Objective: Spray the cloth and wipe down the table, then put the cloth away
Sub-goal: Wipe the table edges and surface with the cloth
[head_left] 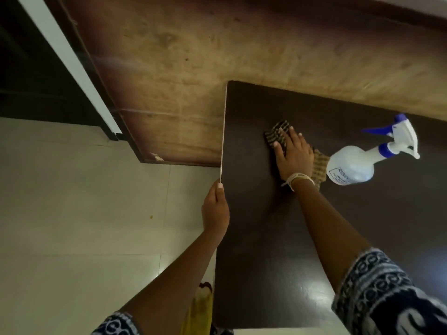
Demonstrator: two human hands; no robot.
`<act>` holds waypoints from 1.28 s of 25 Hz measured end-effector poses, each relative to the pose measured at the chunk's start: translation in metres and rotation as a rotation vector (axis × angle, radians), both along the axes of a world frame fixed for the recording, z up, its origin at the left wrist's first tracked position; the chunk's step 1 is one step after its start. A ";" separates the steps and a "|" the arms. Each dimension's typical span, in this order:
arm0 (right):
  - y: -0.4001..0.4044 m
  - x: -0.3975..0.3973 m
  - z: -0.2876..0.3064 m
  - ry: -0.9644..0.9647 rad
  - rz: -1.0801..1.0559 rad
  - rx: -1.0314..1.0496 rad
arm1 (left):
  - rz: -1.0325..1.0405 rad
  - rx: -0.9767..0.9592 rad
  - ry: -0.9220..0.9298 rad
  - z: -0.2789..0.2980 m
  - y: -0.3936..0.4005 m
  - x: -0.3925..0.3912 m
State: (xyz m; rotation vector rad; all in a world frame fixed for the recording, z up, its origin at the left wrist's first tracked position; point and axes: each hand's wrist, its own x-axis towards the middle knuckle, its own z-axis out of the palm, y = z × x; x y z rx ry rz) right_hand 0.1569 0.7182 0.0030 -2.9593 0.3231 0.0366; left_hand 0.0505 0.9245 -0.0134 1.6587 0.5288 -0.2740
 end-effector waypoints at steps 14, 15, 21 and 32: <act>-0.036 -0.267 -0.005 -0.035 -0.206 -0.041 | -0.421 0.781 -0.351 -0.008 0.014 -0.125; -0.046 -0.274 -0.005 -0.040 -0.395 -0.010 | -0.435 0.778 -0.357 -0.007 0.016 -0.134; 0.057 -0.300 -0.007 -0.051 -0.435 0.093 | -0.456 0.726 -0.402 -0.012 0.024 -0.151; -0.080 -0.378 -0.018 -0.185 -0.362 0.034 | -1.273 1.109 -0.815 0.002 0.017 -0.147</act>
